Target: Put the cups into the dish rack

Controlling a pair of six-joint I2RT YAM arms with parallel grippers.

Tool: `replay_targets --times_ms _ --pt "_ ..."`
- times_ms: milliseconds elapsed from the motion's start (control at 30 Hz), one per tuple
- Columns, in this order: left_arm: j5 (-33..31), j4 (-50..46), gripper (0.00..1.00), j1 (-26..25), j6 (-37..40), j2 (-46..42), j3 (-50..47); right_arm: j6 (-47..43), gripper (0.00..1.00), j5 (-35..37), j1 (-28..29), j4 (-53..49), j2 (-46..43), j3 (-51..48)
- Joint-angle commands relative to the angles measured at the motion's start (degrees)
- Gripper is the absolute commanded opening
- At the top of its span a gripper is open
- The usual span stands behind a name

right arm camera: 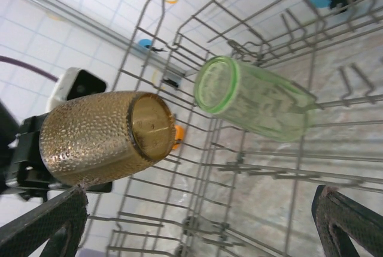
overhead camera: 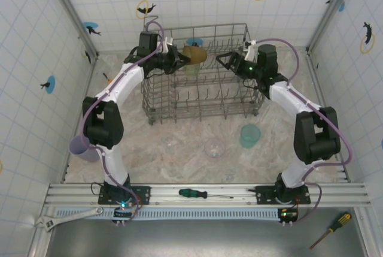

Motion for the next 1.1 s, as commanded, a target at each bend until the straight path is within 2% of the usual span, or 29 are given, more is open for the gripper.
replay_targets --times_ms 0,133,333,900,1067 --pt "7.83 10.58 0.00 0.46 -8.19 2.32 2.26 8.89 1.00 -4.88 -0.24 12.06 2.29 1.62" --pt "10.60 16.69 0.00 0.51 -13.44 4.40 2.41 15.74 1.00 -5.90 -0.13 20.91 4.49 1.56" --pt "12.41 23.78 0.00 0.51 -18.73 5.44 1.01 23.63 0.95 -7.76 0.34 27.65 9.16 5.87" --pt "14.60 32.74 0.00 -0.14 -25.24 6.45 -1.89 30.85 0.82 -5.96 4.14 31.13 15.77 14.70" --pt "15.06 35.91 0.00 -0.62 -27.53 7.26 -2.19 32.87 0.82 -6.22 4.91 31.45 17.04 16.48"
